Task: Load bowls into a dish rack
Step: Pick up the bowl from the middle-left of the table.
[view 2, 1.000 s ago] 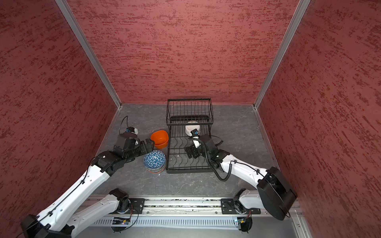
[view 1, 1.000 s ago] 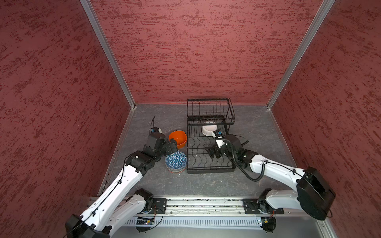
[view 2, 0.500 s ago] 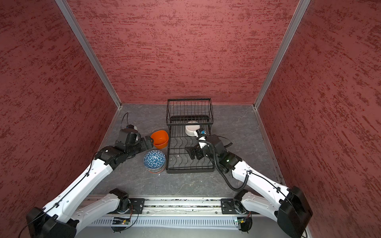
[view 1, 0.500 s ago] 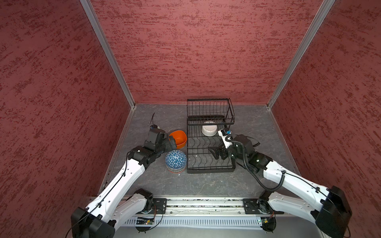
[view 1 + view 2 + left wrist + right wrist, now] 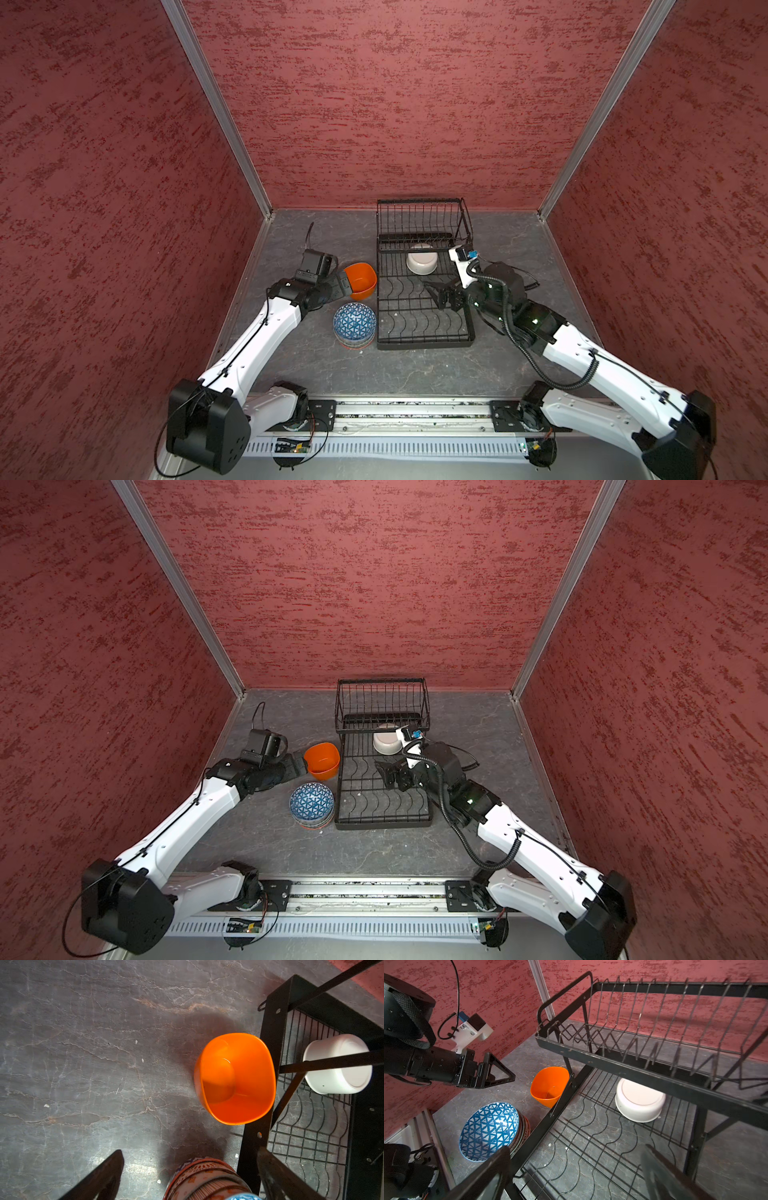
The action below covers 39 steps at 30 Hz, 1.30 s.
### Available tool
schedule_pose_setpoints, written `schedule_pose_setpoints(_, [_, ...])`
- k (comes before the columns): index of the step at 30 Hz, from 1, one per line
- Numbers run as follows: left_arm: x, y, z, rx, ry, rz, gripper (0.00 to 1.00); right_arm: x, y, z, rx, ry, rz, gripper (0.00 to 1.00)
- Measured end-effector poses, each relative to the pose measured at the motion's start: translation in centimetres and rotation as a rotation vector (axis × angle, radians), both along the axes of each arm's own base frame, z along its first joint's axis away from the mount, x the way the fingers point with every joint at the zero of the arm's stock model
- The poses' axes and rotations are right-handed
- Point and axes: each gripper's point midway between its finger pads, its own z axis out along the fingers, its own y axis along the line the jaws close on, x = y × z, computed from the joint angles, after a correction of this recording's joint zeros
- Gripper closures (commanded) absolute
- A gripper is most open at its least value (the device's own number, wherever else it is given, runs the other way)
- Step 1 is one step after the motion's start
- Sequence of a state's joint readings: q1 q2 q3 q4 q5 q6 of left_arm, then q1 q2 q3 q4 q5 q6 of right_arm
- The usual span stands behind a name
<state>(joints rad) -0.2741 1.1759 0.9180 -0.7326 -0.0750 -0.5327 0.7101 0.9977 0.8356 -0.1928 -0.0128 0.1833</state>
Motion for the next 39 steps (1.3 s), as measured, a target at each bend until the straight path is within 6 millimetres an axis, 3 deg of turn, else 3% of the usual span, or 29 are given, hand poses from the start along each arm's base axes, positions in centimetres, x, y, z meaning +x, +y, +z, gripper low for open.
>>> schedule_pose_setpoints(8, [1.1,0.5,-1.2,0.029,0.047,-0.007,0.0,0.7,-2.3,0.5,-0.037,-0.028,-0.122,0.01])
schedule_pose_setpoints(24, [5.1,-0.3,-4.2,0.069,0.123,-0.048,0.03,0.4,-2.7,1.3,-0.038,-0.062,-0.117,0.01])
schedule_pose_setpoints(39, [7.0,-0.5,-7.4,0.107,0.184,-0.072,0.39,0.5,-2.6,0.2,-0.056,-0.043,-0.115,0.01])
